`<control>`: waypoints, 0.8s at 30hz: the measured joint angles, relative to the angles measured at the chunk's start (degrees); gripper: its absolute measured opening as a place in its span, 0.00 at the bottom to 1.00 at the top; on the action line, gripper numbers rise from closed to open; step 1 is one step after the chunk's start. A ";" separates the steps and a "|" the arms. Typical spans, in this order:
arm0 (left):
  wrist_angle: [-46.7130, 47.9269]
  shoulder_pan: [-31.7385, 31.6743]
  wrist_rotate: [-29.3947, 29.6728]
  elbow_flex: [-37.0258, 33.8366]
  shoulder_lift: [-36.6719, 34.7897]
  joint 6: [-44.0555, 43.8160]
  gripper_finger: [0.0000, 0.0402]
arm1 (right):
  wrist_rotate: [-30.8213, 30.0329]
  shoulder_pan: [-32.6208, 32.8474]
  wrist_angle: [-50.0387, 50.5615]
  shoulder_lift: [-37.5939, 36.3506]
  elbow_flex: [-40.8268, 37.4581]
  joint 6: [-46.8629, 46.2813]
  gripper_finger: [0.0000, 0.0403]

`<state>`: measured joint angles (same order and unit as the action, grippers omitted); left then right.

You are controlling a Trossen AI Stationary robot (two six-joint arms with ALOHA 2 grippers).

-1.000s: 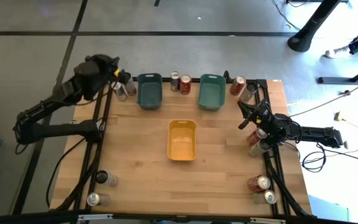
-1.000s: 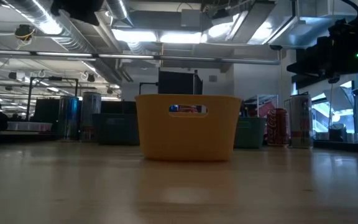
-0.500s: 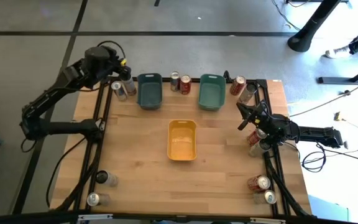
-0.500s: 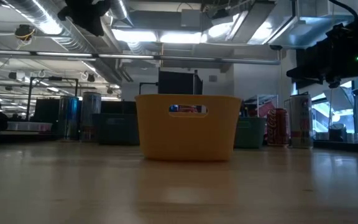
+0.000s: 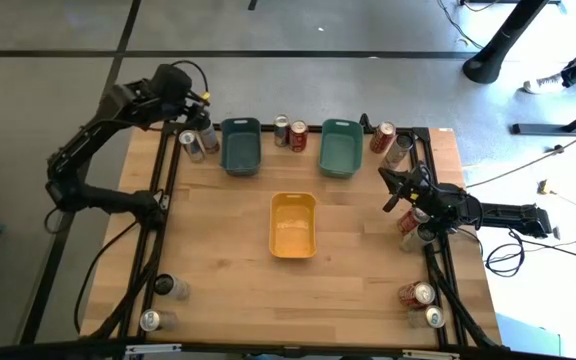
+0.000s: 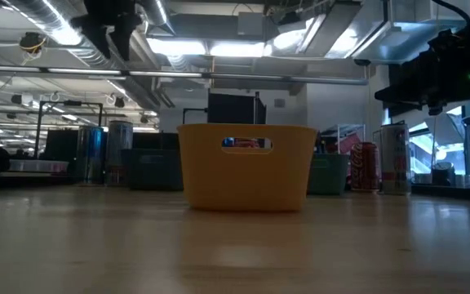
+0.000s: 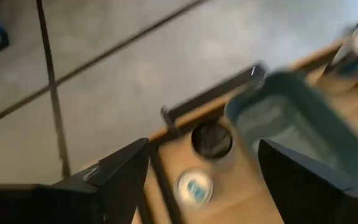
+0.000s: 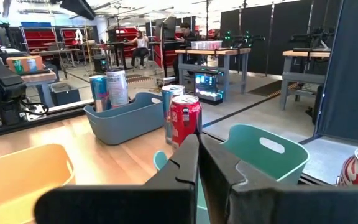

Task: Sort soda cans
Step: Put the top left blue soda can into the blue bin

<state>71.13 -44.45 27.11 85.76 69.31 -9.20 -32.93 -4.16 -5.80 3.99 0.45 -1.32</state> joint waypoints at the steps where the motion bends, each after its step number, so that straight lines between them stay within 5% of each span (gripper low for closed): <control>1: 1.62 -0.28 0.00 0.01 0.56 -0.42 0.74 | -0.01 0.00 0.00 0.00 0.00 -0.13 0.04; 18: 9.83 -2.29 -1.37 -0.28 8.07 -3.90 0.75 | -0.02 0.00 0.44 0.02 0.00 -1.38 0.04; 24: 7.58 -5.42 -4.58 -6.51 8.45 -2.45 0.75 | -0.02 0.00 0.76 0.00 0.00 -1.40 0.04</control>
<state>78.71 -49.87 22.53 79.24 77.76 -11.65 -32.95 -4.16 -5.04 3.99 0.45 -2.72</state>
